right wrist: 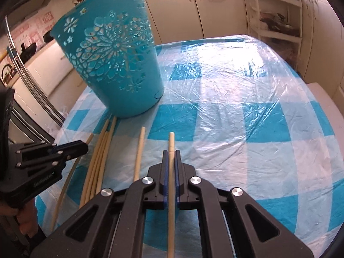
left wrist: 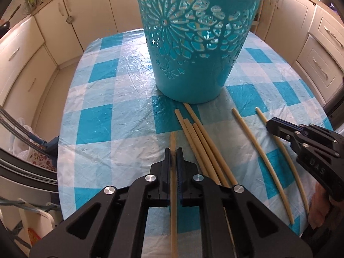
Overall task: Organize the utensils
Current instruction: 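Lift the chopstick with the left gripper up over the basket rim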
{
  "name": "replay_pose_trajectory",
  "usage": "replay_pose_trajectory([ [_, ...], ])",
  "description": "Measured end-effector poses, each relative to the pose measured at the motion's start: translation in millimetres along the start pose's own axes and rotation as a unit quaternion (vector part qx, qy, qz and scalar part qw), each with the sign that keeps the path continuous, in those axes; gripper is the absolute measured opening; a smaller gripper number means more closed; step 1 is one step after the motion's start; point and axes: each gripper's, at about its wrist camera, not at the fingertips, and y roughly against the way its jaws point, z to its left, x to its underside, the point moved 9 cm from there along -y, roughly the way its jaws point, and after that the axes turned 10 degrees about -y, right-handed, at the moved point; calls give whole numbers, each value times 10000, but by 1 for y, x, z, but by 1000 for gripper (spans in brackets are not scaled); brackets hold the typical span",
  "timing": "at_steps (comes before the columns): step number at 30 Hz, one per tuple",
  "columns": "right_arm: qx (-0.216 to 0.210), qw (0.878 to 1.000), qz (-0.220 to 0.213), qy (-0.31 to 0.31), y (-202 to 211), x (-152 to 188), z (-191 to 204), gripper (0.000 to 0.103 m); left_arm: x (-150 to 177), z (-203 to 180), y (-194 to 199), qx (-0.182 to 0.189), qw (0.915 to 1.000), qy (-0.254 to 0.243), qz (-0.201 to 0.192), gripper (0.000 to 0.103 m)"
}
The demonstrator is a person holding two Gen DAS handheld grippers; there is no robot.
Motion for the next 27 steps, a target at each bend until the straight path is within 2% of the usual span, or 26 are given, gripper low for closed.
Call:
replay_pose_trajectory([
  [7, -26, 10000, 20, -8, 0, 1, 2, 6, 4, -6, 22, 111, 9998, -55, -135, 5],
  [11, 63, 10000, -1, 65, -1, 0, 3, 6, 10, -10, 34, 403, 9991, 25, -119, 5],
  [22, 114, 9999, -46, 112, 0, 4, 6, 6, 8, -2, 78, 372, 9985, 16, -410, 5],
  [27, 140, 9998, -50, 152, 0, 4, 7, 6, 3, -4, 100, 492, 9970, 15, -589, 5],
])
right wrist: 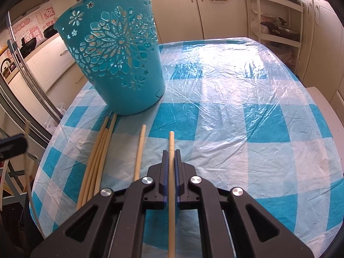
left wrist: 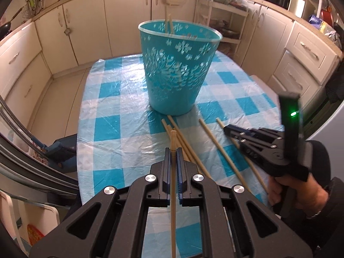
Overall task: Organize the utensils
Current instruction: 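Lift the chopstick with the left gripper up over the basket rim, then lower the chopstick into the basket and open the left gripper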
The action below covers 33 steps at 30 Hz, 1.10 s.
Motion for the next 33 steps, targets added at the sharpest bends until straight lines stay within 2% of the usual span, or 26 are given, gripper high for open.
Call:
replay_pose_trajectory([
  [6, -51, 10000, 4, -52, 0, -1, 0, 6, -21, 2, 35, 272, 9989, 148, -364, 5],
  [13, -134, 9998, 11, -114, 0, -1, -3, 6, -47, 5, 71, 371, 9963, 186, -752, 5],
  [24, -145, 9998, 12, -121, 1, -1, -4, 6, -65, 2, 97, 392, 9939, 155, -1017, 5],
  [33, -156, 9998, 13, -130, 1, -2, -5, 6, -110, 11, 152, 328, 9866, 61, -1596, 5],
])
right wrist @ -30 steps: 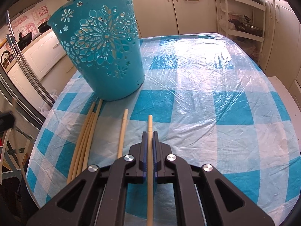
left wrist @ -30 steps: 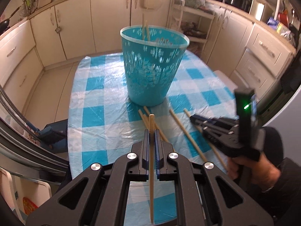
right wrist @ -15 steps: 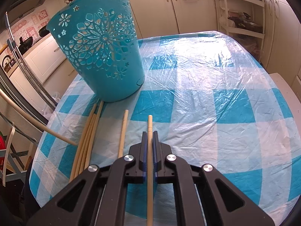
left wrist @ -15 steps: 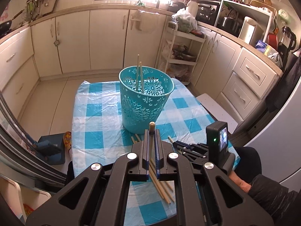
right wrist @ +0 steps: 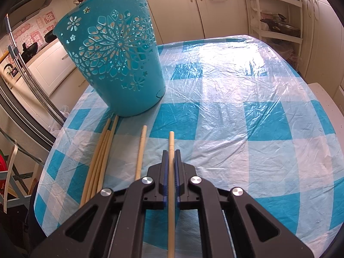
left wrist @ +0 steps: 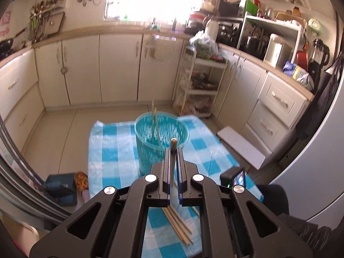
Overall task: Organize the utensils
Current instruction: 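Lower the chopstick into the basket and open the left gripper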
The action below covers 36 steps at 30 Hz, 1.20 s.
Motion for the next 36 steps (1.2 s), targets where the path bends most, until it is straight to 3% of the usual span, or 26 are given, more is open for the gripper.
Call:
replay_pose_trajectory([
  [7, -35, 10000, 9, -12, 0, 0, 1, 7, -61, 13, 29, -234, 9980, -16, -583, 5],
  [13, -52, 10000, 12, -12, -1, 0, 2, 8, -99, 17, 14, -483, 9957, -77, -785, 5],
  [24, -144, 9999, 22, 34, -1, 1, 7, 15, -87, 28, -100, -627, 9974, 53, -352, 5],
  [30, -185, 9998, 27, 71, -1, 1, 8, 19, -80, 33, -115, -579, 9978, 142, -289, 5],
  [36, -199, 9998, 27, 67, -1, 1, 8, 20, -101, 41, -93, -424, 9967, 335, -605, 5],
])
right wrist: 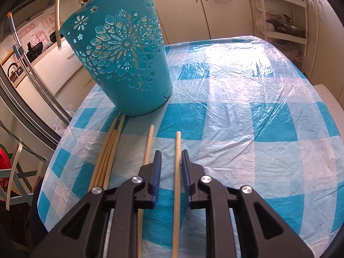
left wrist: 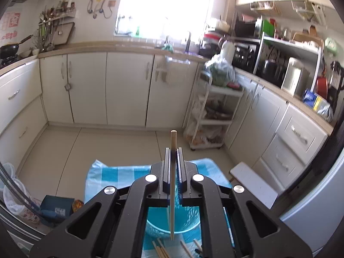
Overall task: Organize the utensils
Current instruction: 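Lower the chopstick into the basket and open the left gripper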
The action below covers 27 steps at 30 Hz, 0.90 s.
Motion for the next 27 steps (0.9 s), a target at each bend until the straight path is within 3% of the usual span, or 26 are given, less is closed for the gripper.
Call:
replay_pose_trajectory([
  [8, -2, 10000, -1, -5, 0, 0, 0, 20, -18, -2, 5, -157, 9992, -72, -364, 5],
  [12, -7, 10000, -1, -9, 0, 0, 0, 20, -3, -3, -17, -313, 9991, -195, -187, 5],
  [20, 4, 10000, 3, 1, 0, 1, 0, 20, 56, 2, -63, -391, 9969, -250, 628, 5],
  [24, -14, 10000, 43, -17, 0, 0, 0, 20, 77, 9, -68, -418, 9949, -156, 902, 6],
  [27, 0, 10000, 85, 27, -1, 0, 0, 20, 89, 18, -59, -468, 9944, -9, 945, 16],
])
